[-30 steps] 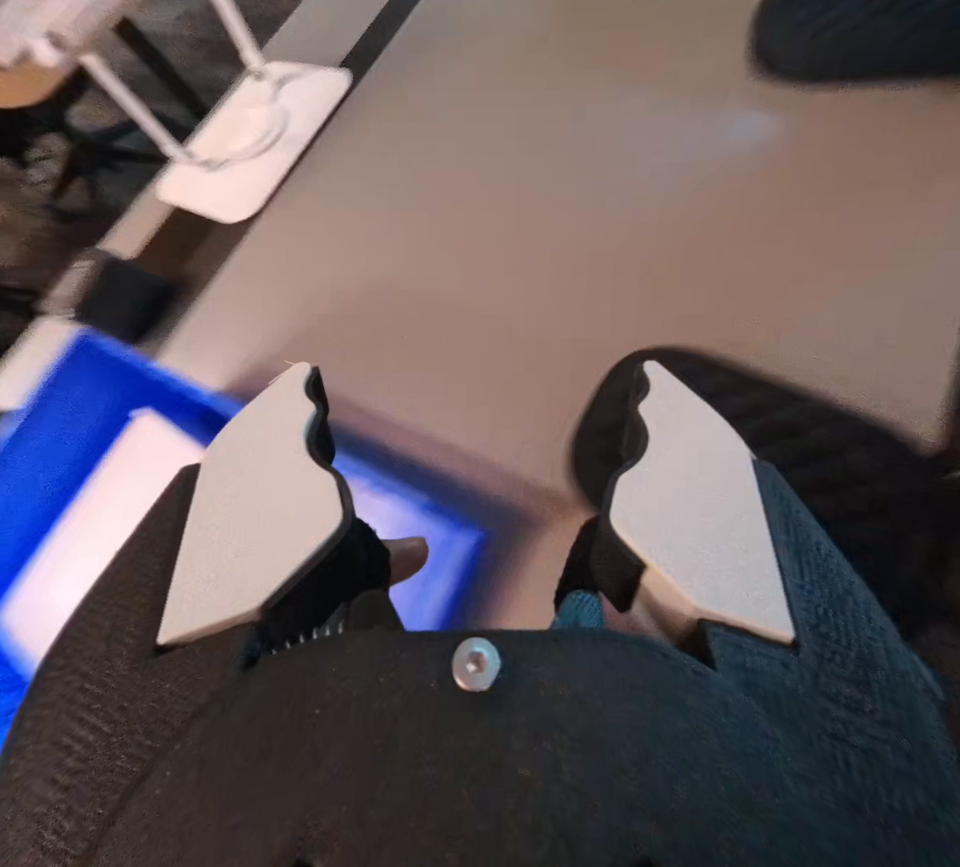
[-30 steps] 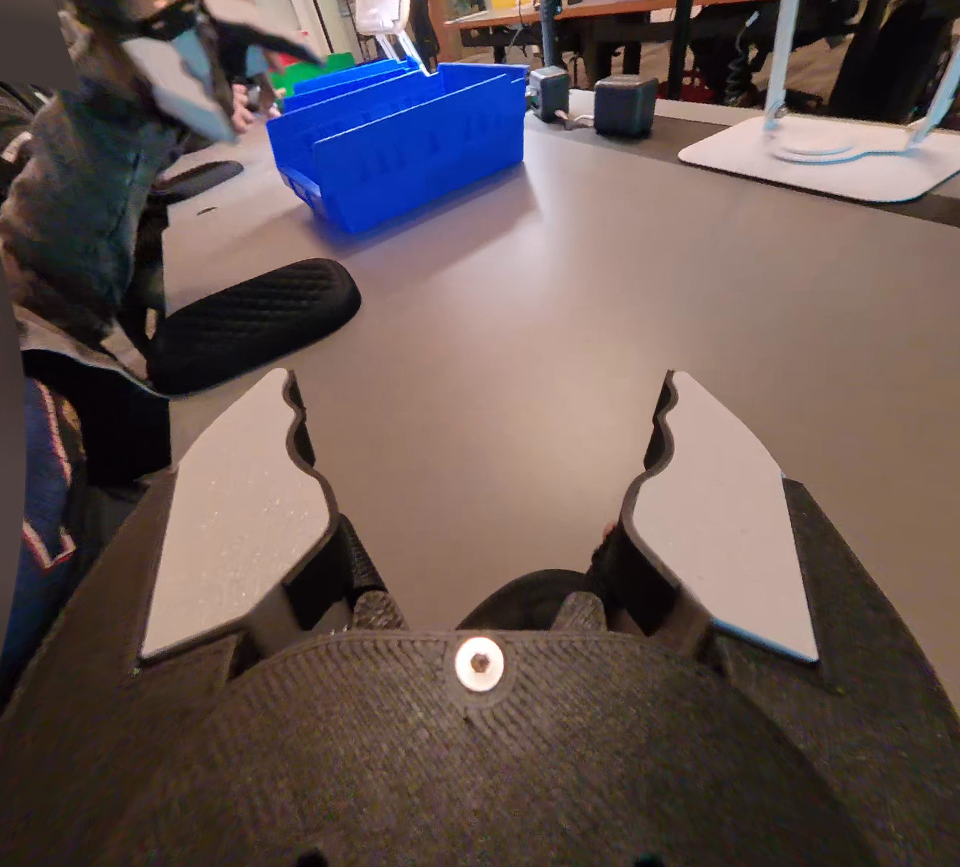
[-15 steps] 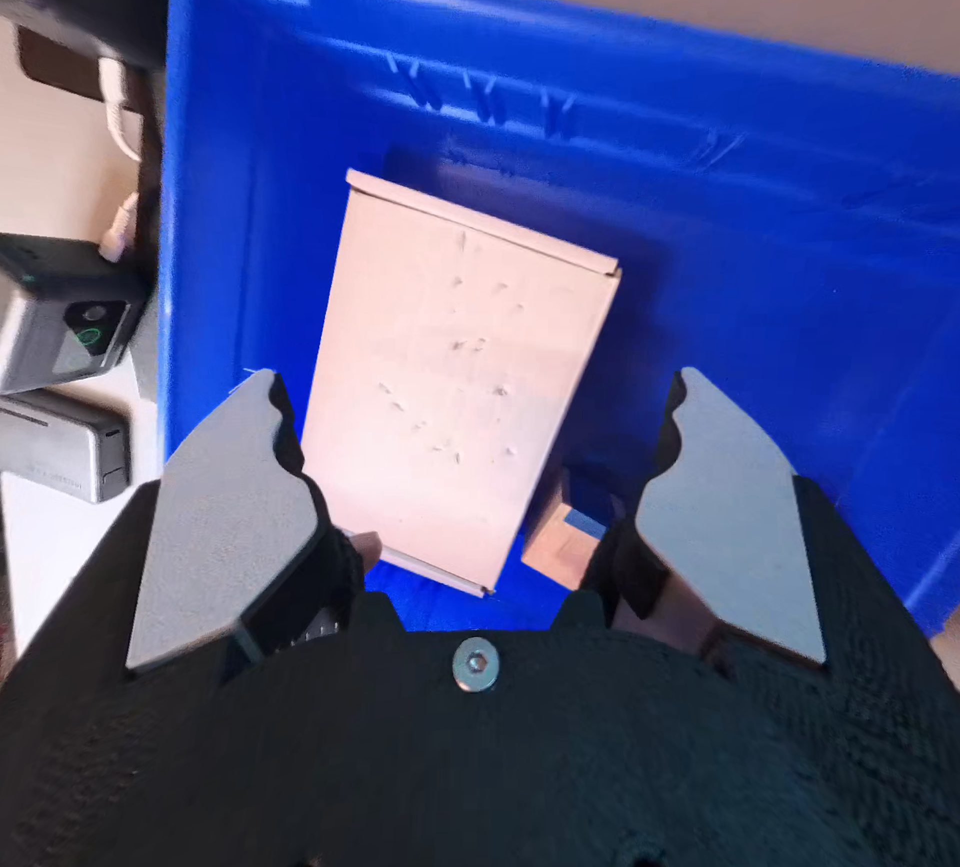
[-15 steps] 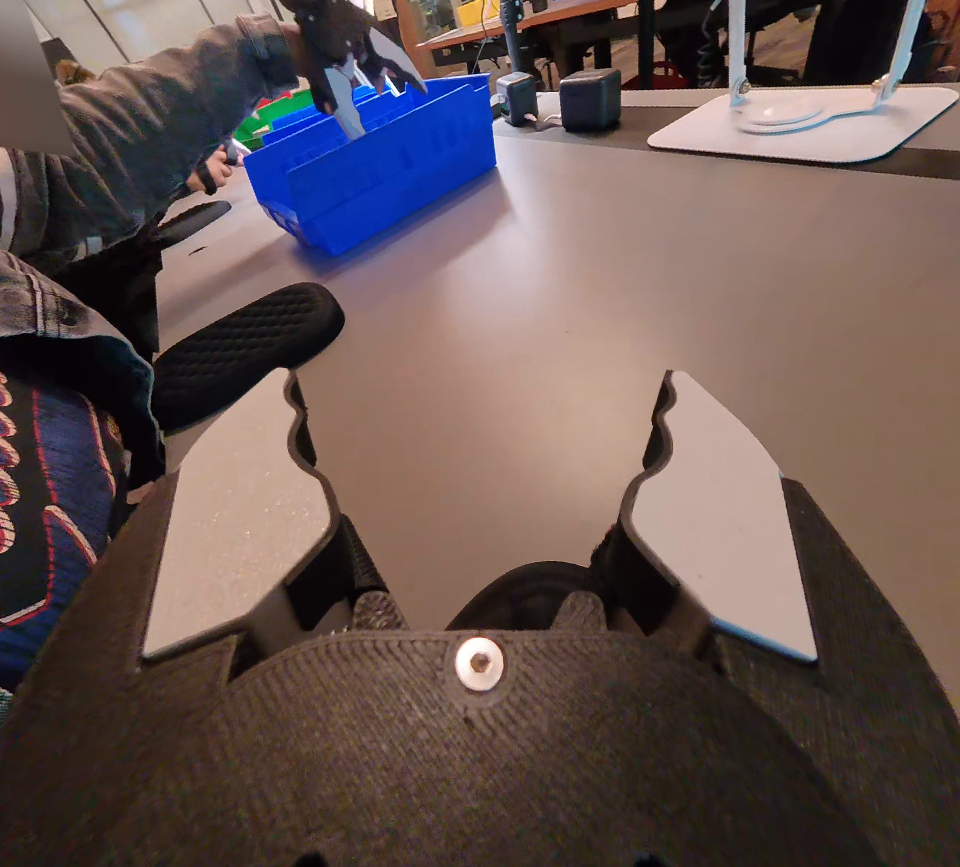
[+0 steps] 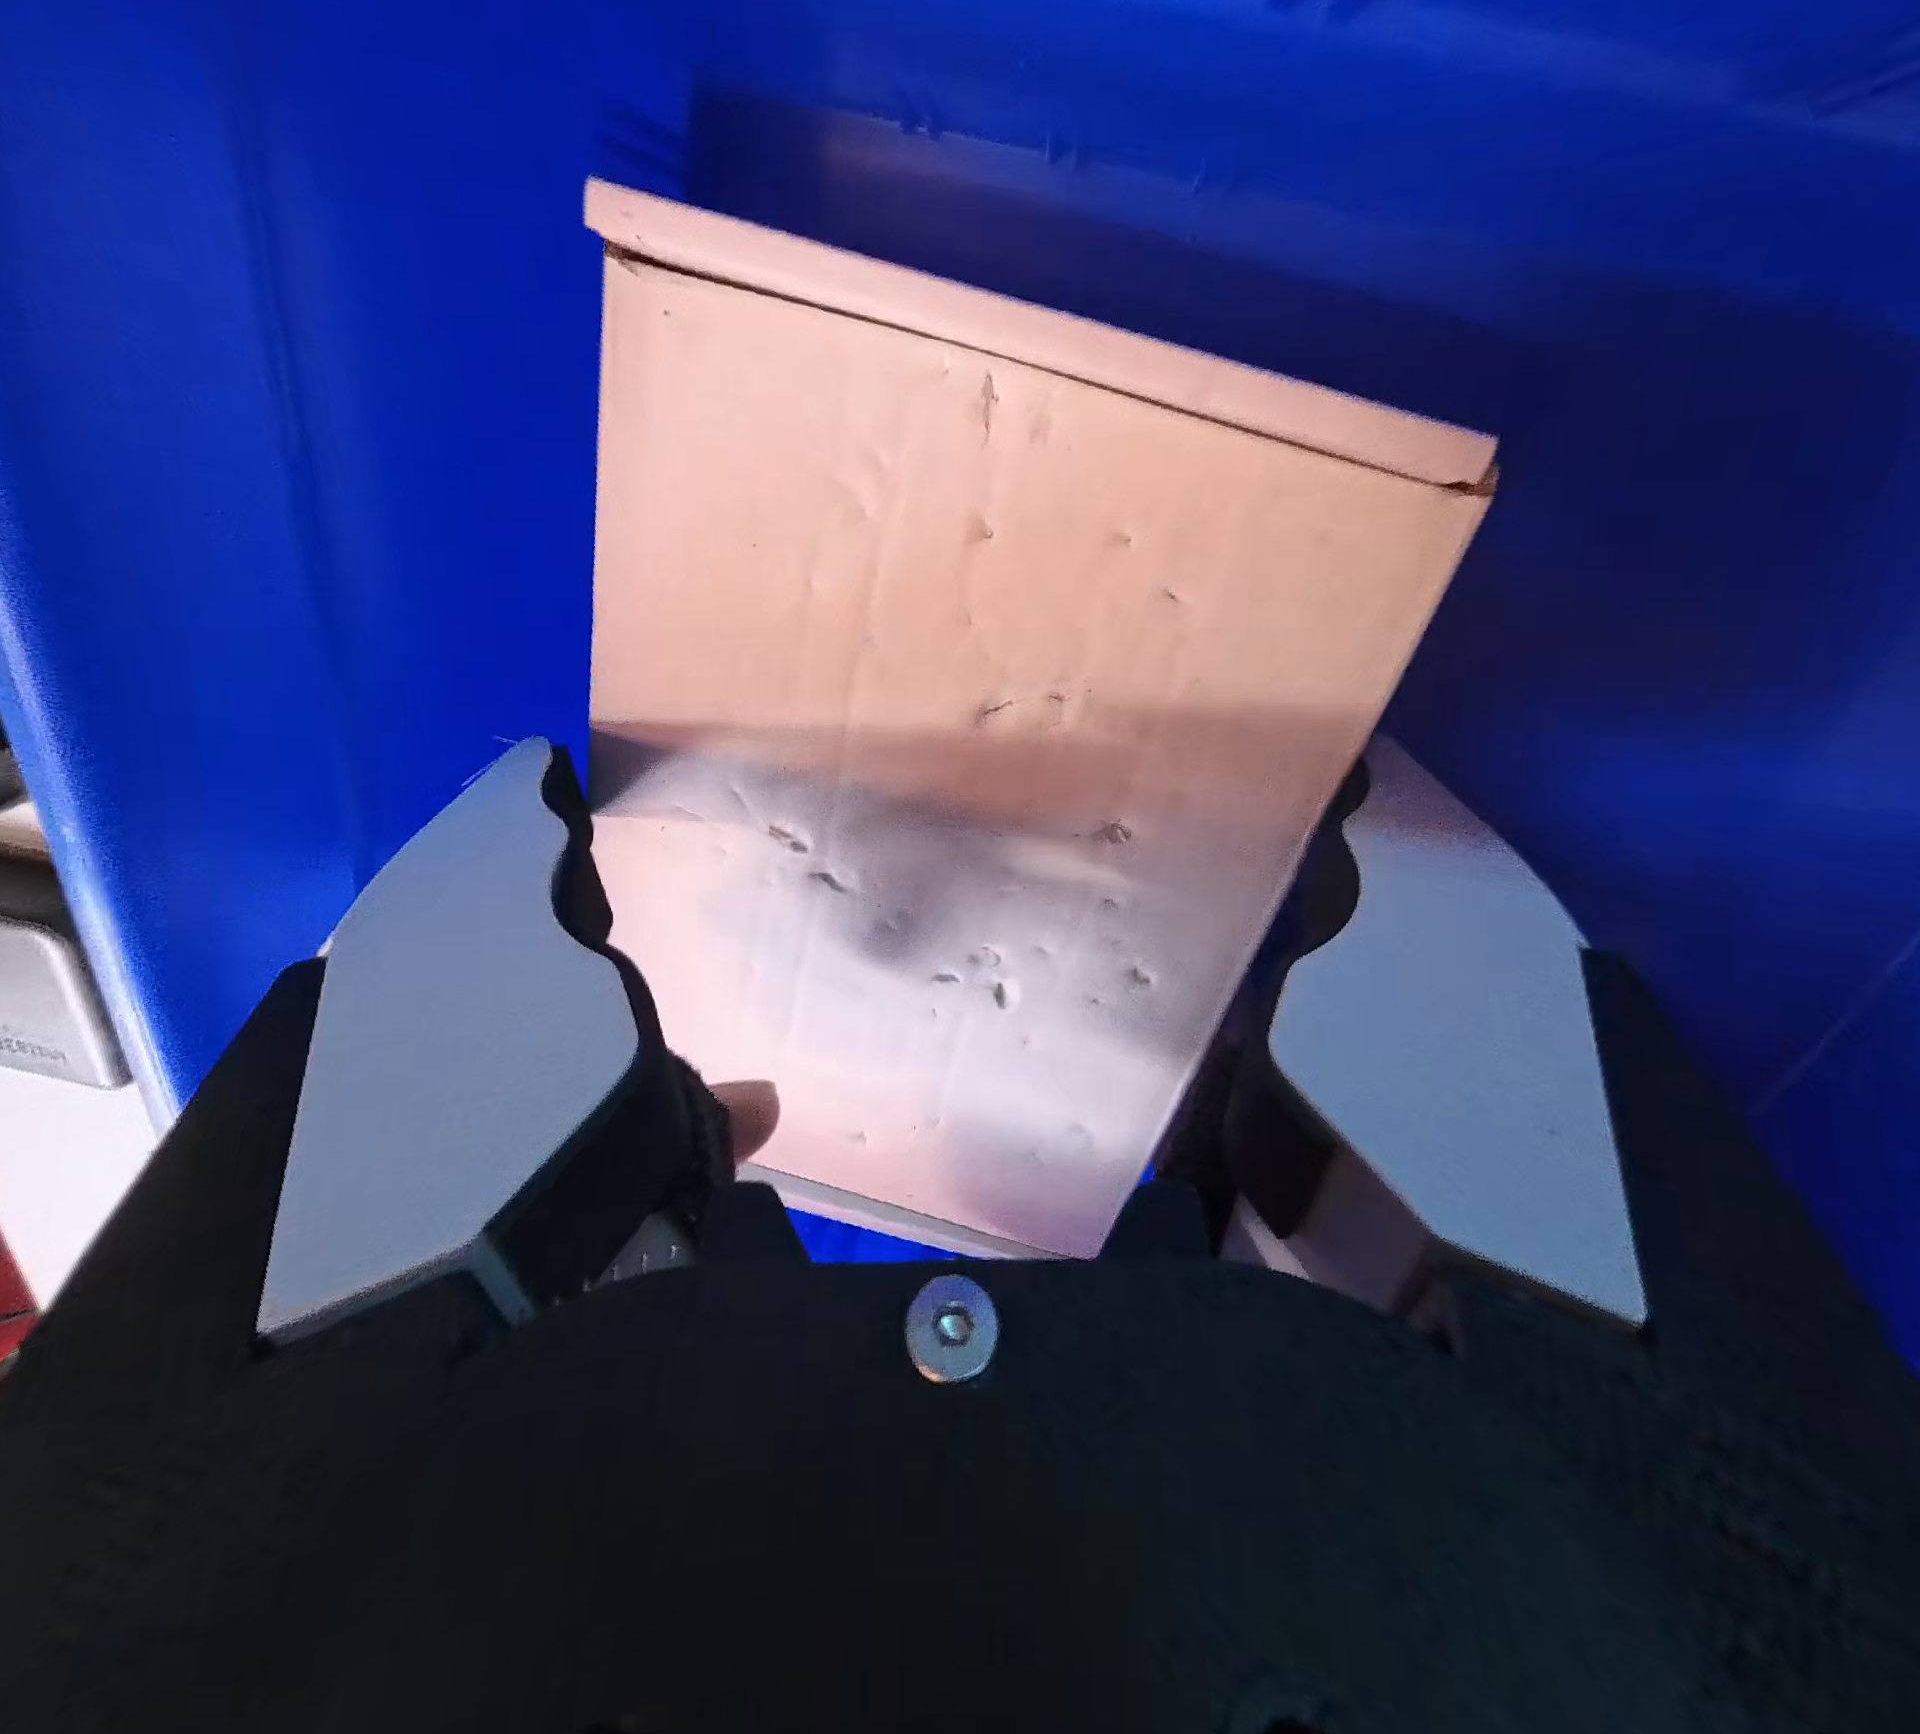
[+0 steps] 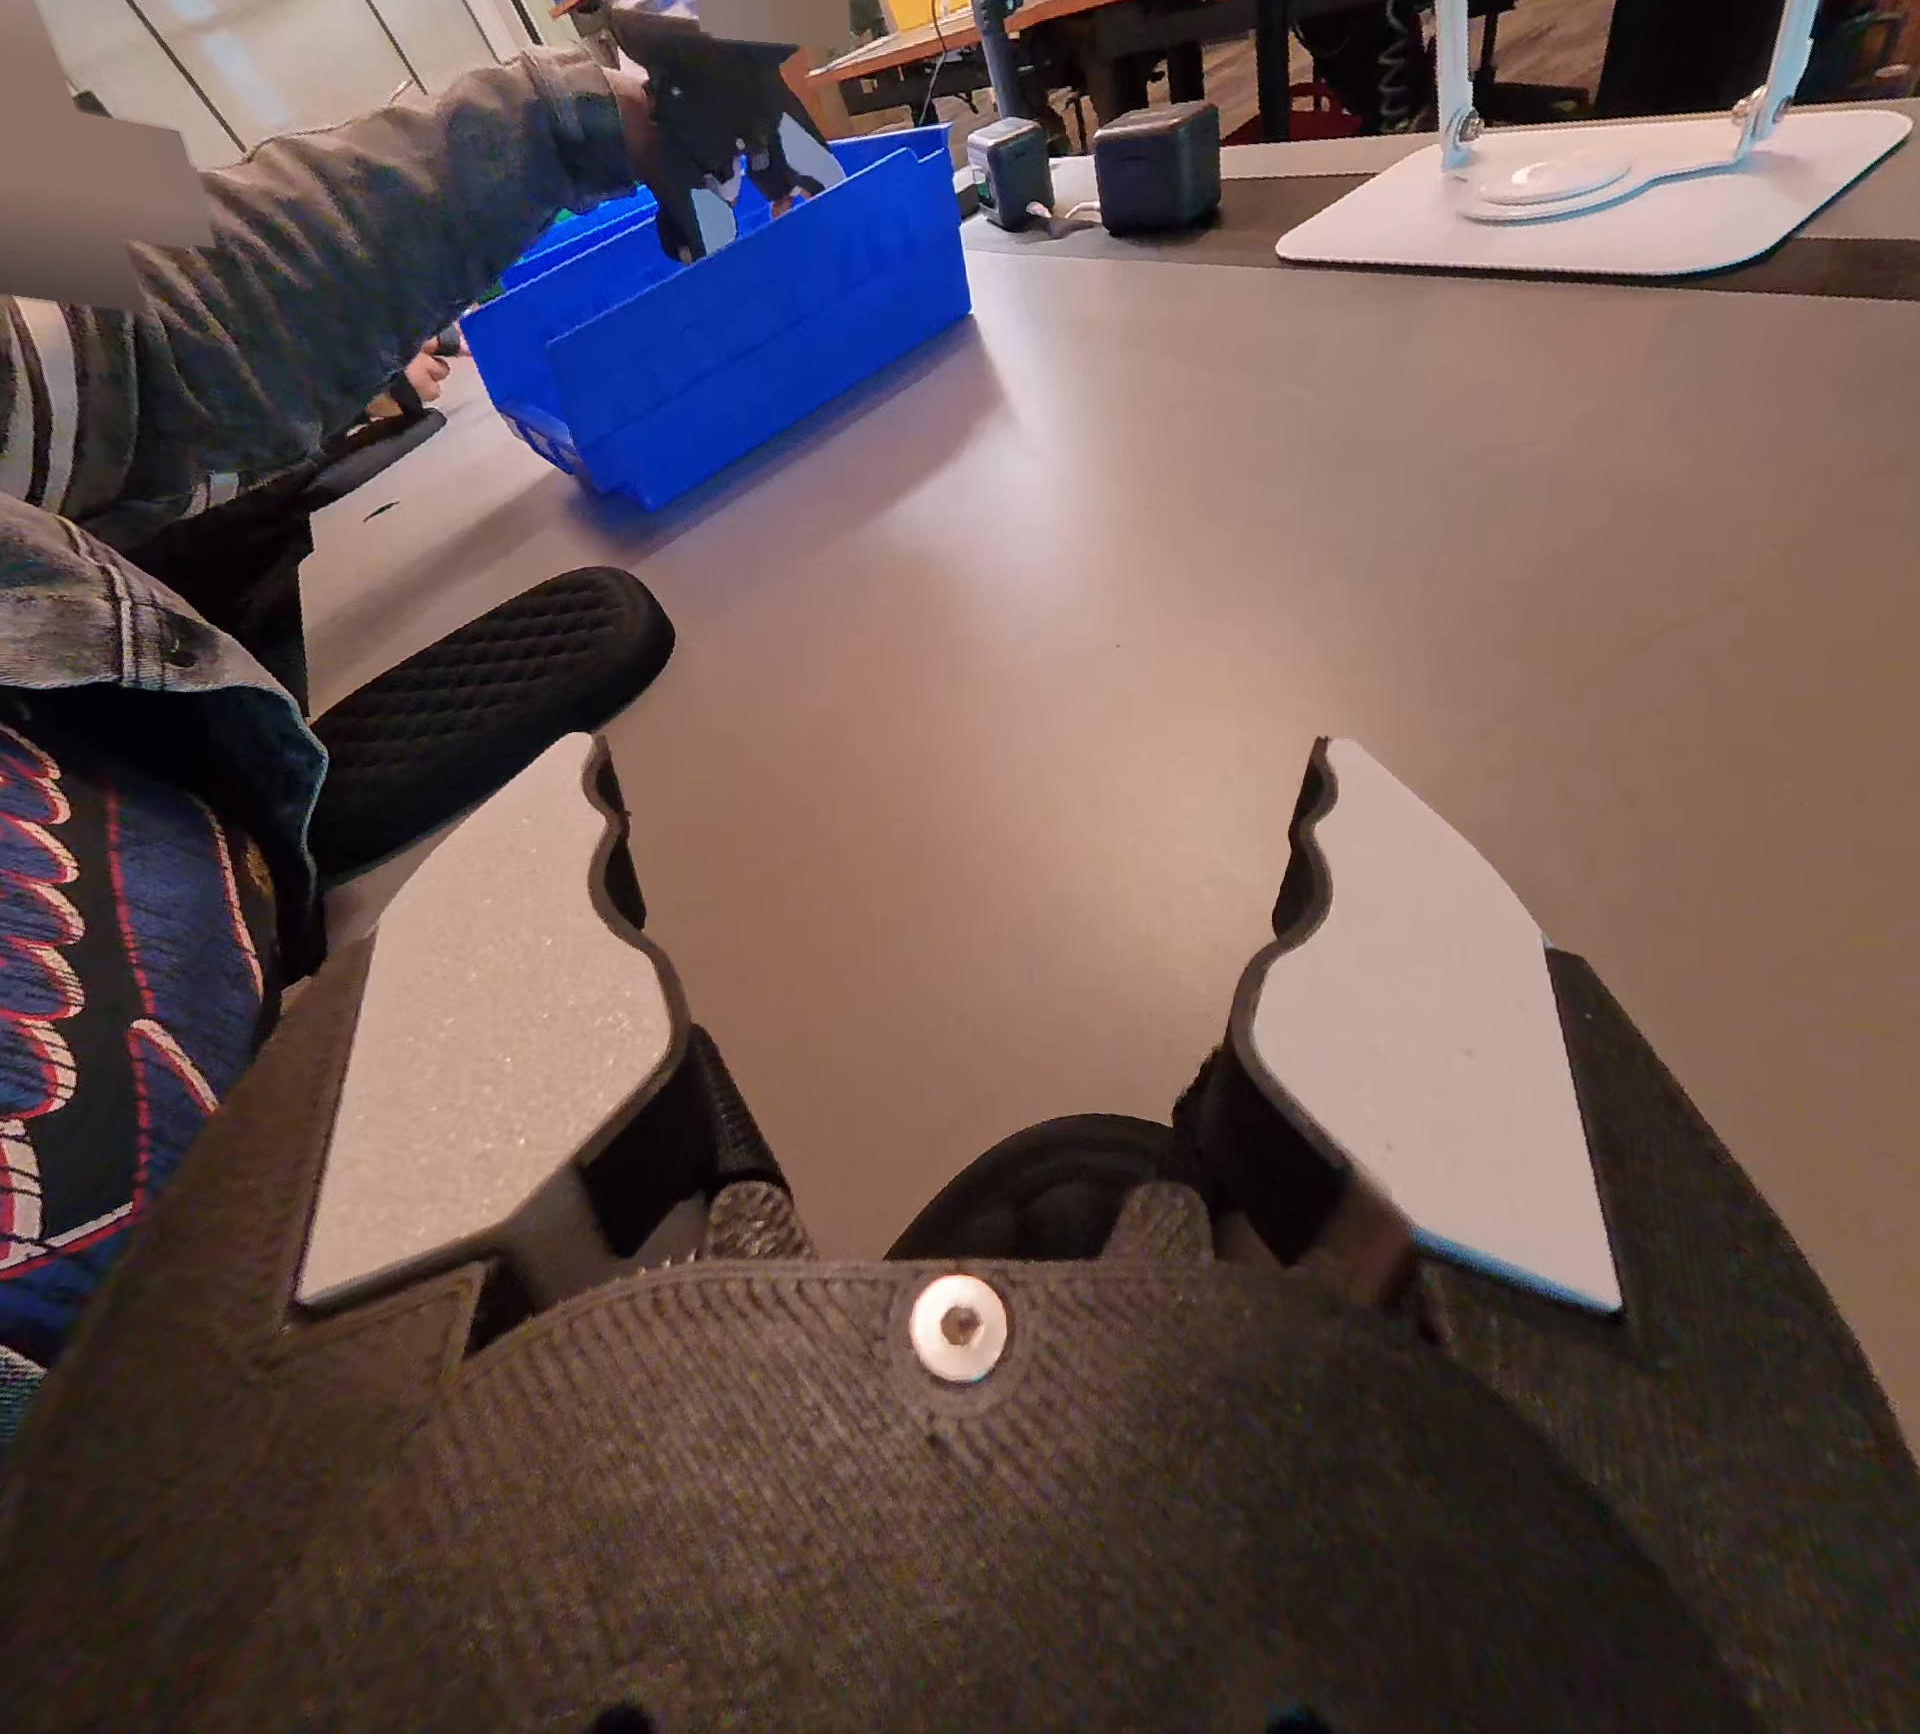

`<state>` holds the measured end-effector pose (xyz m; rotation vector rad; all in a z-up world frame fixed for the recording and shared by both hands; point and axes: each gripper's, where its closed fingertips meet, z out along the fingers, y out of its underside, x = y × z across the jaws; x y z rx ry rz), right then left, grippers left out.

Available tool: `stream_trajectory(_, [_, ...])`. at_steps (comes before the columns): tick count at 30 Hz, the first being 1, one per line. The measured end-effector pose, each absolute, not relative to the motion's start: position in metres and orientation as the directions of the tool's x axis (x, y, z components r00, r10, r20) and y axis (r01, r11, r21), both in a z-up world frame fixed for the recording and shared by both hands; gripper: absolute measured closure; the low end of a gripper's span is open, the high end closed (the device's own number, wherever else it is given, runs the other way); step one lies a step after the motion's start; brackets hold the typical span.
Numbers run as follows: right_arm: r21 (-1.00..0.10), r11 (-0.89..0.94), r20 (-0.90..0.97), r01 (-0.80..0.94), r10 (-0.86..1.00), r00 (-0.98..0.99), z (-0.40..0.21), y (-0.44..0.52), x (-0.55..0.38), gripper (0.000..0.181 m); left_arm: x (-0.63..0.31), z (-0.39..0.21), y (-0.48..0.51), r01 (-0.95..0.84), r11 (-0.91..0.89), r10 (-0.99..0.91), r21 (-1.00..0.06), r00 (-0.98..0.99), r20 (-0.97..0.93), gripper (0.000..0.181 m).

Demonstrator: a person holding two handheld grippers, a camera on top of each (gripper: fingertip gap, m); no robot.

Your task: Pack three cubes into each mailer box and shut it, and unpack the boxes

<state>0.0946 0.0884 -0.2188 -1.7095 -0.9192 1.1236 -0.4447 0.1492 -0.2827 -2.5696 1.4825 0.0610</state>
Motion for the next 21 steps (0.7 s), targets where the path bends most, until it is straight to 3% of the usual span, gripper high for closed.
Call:
stream_trajectory(10, [-0.924,-0.363,-0.31,0.12,0.895,0.319,-0.221,0.089,0.094,0.063,-0.447,-0.276,0.144,-0.911,-0.411,-0.897,-0.035,0.411,-0.163,0.054])
stream_trajectory(21, [-0.931,-0.323,-0.263,0.171,0.917,0.299,-0.223,0.082,0.089,0.064,-0.435,-0.181,0.143,-0.886,-0.464,-0.814,0.023,0.415,-0.407,0.054])
